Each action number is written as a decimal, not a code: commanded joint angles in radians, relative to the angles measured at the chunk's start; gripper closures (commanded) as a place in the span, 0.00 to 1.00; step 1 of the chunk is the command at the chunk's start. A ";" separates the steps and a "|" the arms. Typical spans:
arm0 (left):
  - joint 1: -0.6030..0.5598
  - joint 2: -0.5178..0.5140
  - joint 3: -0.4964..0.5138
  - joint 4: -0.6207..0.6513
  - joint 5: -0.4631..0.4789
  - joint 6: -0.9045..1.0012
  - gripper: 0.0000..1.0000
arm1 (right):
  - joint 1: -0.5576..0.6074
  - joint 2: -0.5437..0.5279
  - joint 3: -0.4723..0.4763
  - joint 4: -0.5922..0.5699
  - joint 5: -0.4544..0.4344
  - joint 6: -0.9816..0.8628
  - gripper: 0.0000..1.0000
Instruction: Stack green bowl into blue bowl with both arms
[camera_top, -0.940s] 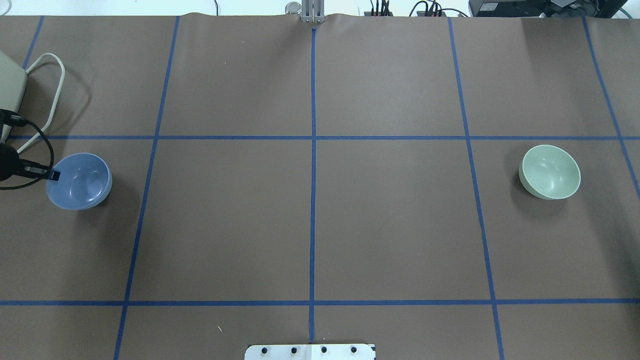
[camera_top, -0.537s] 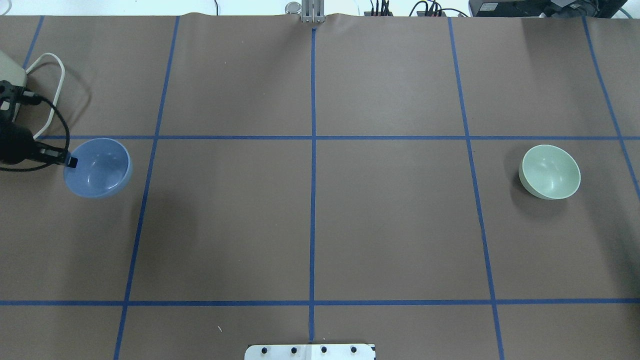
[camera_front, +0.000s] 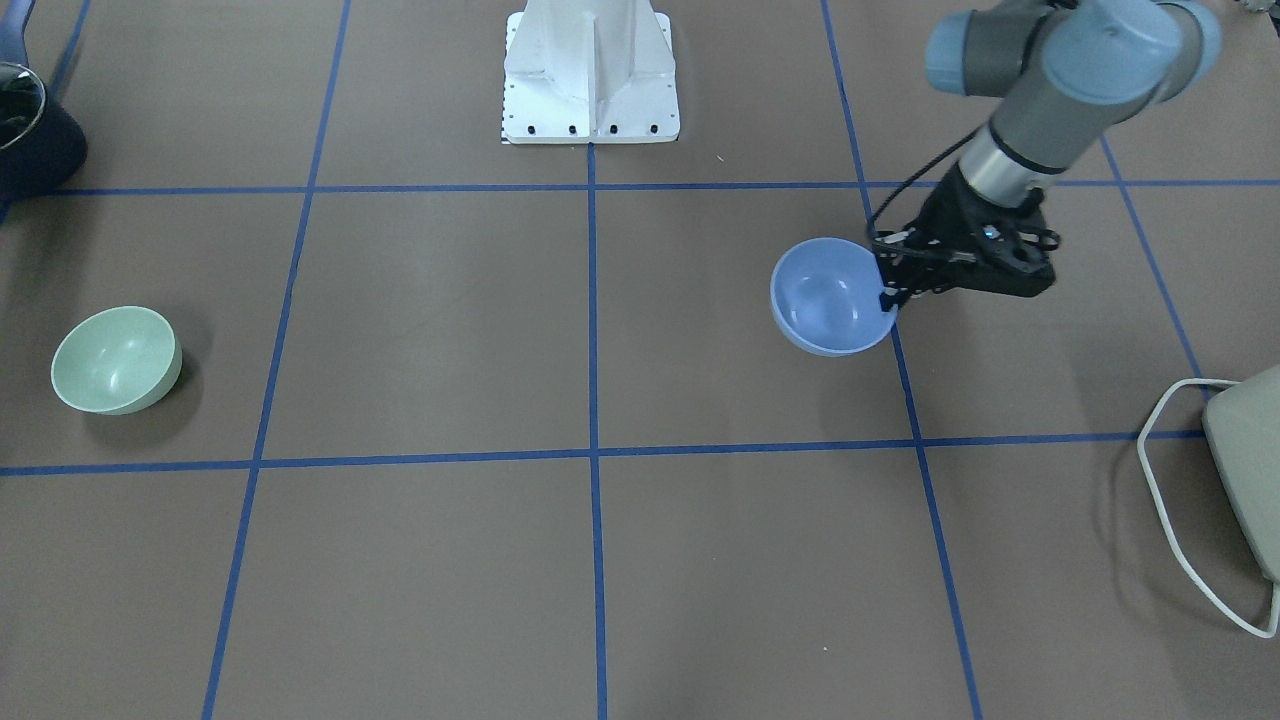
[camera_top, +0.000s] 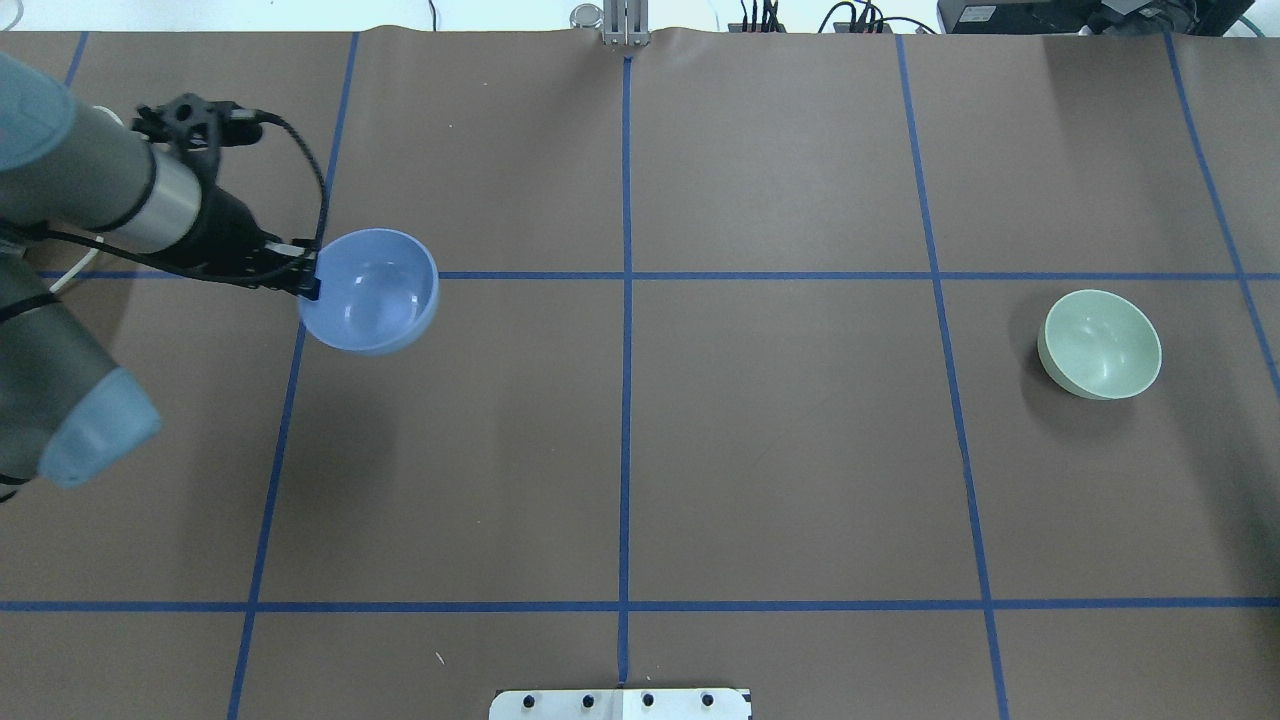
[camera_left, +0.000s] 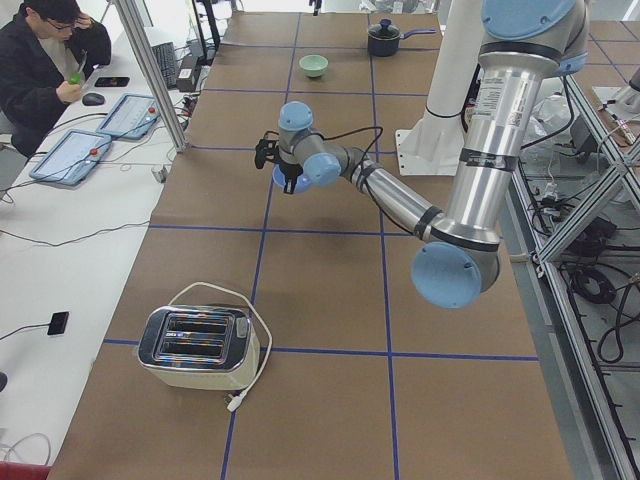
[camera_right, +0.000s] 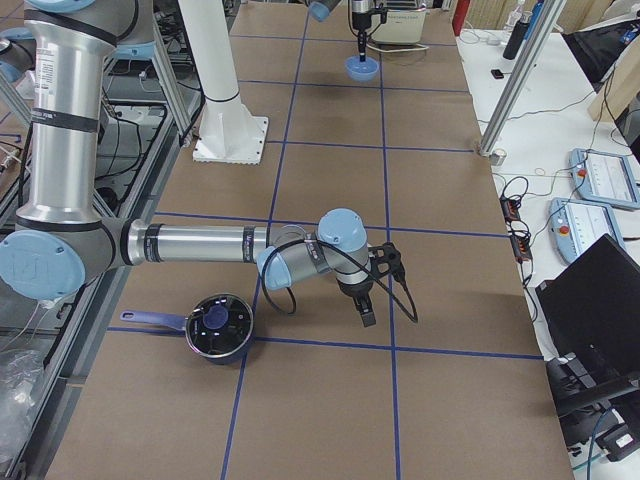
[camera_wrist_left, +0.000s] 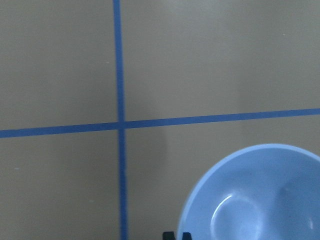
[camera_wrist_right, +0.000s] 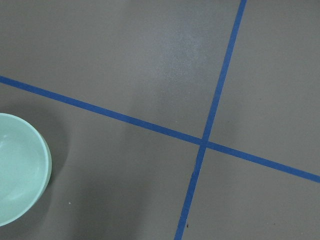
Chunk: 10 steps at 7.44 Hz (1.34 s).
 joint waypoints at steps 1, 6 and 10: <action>0.178 -0.242 0.121 0.092 0.129 -0.155 1.00 | 0.000 0.003 0.000 -0.002 0.000 0.000 0.00; 0.284 -0.378 0.331 0.023 0.230 -0.170 1.00 | -0.005 0.010 0.001 0.000 -0.002 0.041 0.00; 0.301 -0.396 0.413 -0.065 0.272 -0.167 1.00 | -0.012 0.014 0.000 -0.002 -0.005 0.042 0.00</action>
